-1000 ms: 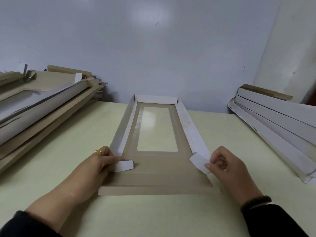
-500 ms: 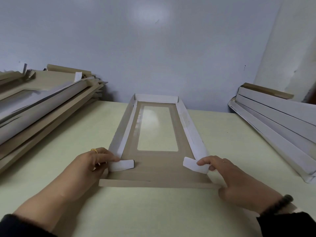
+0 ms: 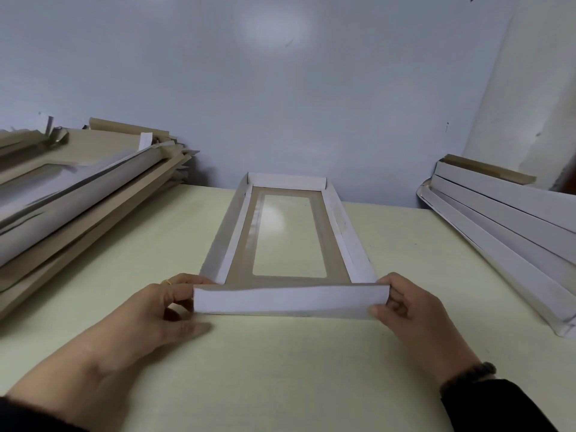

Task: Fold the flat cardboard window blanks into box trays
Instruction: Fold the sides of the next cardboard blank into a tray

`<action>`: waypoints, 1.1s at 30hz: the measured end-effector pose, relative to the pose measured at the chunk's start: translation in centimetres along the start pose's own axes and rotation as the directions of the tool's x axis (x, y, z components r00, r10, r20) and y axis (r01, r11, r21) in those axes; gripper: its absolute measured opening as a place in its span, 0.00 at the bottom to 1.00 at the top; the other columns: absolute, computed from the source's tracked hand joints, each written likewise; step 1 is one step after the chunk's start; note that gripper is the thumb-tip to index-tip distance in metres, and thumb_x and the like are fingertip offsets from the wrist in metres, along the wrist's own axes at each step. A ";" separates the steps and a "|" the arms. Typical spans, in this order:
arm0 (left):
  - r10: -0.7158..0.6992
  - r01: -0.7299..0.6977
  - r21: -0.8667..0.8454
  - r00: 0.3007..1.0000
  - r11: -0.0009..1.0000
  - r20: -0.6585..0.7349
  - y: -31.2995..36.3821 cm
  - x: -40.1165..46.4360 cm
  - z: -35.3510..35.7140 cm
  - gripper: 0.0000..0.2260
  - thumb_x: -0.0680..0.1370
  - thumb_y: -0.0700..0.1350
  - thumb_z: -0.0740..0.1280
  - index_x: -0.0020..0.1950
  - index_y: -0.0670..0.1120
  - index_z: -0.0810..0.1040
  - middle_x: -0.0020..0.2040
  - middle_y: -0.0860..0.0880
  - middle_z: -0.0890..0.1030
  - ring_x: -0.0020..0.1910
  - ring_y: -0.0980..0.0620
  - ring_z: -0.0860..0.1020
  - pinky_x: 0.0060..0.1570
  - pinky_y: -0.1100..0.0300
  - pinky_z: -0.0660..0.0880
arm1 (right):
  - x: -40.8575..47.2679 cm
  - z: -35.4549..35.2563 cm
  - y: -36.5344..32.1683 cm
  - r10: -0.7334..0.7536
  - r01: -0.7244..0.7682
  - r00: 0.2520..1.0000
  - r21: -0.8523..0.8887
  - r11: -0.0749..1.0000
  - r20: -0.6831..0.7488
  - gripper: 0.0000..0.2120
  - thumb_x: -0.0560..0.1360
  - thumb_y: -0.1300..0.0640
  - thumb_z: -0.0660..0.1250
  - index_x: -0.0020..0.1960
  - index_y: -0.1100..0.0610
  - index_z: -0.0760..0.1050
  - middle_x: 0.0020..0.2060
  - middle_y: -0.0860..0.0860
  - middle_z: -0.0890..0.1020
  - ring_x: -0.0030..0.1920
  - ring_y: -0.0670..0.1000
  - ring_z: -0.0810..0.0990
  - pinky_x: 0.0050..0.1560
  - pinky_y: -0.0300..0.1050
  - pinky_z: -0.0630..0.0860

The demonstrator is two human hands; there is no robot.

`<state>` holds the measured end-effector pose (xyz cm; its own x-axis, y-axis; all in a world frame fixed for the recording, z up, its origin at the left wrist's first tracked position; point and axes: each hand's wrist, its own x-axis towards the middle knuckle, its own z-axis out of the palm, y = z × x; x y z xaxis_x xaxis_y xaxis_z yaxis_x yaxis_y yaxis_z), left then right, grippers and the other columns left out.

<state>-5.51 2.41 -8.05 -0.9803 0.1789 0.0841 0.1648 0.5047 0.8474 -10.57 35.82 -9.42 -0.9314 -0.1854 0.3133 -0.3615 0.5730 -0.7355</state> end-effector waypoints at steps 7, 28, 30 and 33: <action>0.036 -0.025 0.047 0.964 0.999 -0.265 -0.1 0.9 1.7 0.14 0.74 0.35 0.68 0.33 0.52 0.81 0.36 0.52 0.78 0.32 0.60 0.73 0.33 0.71 0.68 | 0.3 0.8 0.1 0.030 -0.016 0.994 0.131 0.991 -0.105 0.18 0.68 0.69 0.70 0.42 0.53 0.64 0.23 0.49 0.72 0.26 0.43 0.67 0.29 0.33 0.65; 0.194 -0.052 0.481 0.948 0.875 -0.251 -0.5 1.1 3.2 0.11 0.71 0.46 0.73 0.53 0.51 0.81 0.44 0.58 0.69 0.42 0.60 0.72 0.40 0.74 0.65 | -0.2 1.9 -0.3 -0.179 0.157 0.984 -0.422 0.893 -0.011 0.07 0.69 0.53 0.72 0.43 0.55 0.79 0.37 0.46 0.73 0.35 0.40 0.68 0.35 0.33 0.64; 0.187 -0.043 0.501 0.952 0.864 -0.242 -0.5 1.0 3.3 0.07 0.71 0.46 0.72 0.49 0.51 0.82 0.45 0.57 0.68 0.37 0.59 0.73 0.37 0.73 0.65 | -0.2 1.7 -0.6 -0.195 0.168 0.981 -0.475 0.864 -0.007 0.07 0.67 0.54 0.75 0.39 0.56 0.79 0.38 0.47 0.72 0.36 0.45 0.70 0.36 0.40 0.67; 0.199 -0.032 0.573 0.952 0.819 -0.231 -0.4 0.9 3.2 0.03 0.73 0.48 0.71 0.43 0.49 0.83 0.47 0.54 0.68 0.32 0.58 0.73 0.35 0.67 0.65 | 0.0 1.7 -1.1 -0.310 0.238 0.950 -0.598 0.766 -0.019 0.12 0.60 0.55 0.80 0.30 0.55 0.77 0.37 0.50 0.76 0.34 0.53 0.75 0.38 0.45 0.67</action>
<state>-6.11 5.08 -9.94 -0.9260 0.0756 0.3699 0.2291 0.8913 0.3913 -10.20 33.85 -9.63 -0.7723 -0.3388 0.5374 -0.4727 0.8717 -0.1297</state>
